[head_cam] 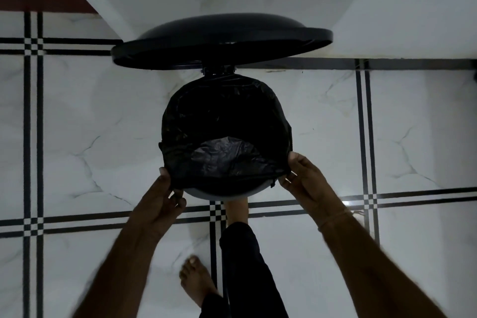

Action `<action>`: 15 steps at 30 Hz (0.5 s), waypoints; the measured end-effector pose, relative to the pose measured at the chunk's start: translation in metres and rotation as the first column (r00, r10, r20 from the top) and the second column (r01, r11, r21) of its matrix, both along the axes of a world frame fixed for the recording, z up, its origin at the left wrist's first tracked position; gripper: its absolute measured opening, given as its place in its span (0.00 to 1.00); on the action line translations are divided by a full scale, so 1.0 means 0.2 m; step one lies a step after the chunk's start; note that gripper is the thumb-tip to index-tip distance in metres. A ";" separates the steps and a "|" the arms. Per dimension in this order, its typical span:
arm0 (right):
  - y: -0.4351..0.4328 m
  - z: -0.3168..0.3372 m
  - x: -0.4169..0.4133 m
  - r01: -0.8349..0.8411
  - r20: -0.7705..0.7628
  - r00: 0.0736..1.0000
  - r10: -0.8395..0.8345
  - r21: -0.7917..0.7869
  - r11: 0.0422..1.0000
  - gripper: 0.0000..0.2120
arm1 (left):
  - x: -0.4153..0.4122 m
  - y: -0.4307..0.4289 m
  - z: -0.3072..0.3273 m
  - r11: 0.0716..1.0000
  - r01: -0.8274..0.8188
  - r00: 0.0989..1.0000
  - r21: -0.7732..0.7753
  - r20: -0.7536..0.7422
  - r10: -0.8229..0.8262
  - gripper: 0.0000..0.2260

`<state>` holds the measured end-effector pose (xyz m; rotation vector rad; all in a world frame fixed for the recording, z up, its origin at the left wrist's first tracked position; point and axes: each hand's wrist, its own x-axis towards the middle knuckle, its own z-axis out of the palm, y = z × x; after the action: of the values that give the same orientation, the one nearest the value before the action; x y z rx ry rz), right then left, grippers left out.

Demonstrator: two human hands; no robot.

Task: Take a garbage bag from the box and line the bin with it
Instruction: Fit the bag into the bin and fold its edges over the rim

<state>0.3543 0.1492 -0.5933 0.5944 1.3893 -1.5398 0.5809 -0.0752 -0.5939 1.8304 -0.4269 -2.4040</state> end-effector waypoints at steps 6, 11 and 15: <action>0.04 0.02 0.13 0.051 0.018 0.999 -0.052 0.042 0.998 0.17 | 0.02 0.06 -0.01 0.992 -0.121 0.993 -0.026 -0.006 0.121 0.08; 0.00 0.08 0.17 0.109 -0.082 0.992 -0.100 0.104 0.989 0.06 | -0.05 0.10 0.04 0.978 -0.142 0.974 -0.154 0.157 0.166 0.07; -0.01 0.11 0.16 0.125 -0.111 0.987 -0.114 0.092 0.988 0.06 | -0.11 0.12 0.08 0.971 -0.113 0.954 -0.212 0.251 0.166 0.10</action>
<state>0.3857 0.1471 -0.5721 0.6761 1.5414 -1.6246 0.5599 -0.0518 -0.5770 2.0249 -0.5144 -1.9538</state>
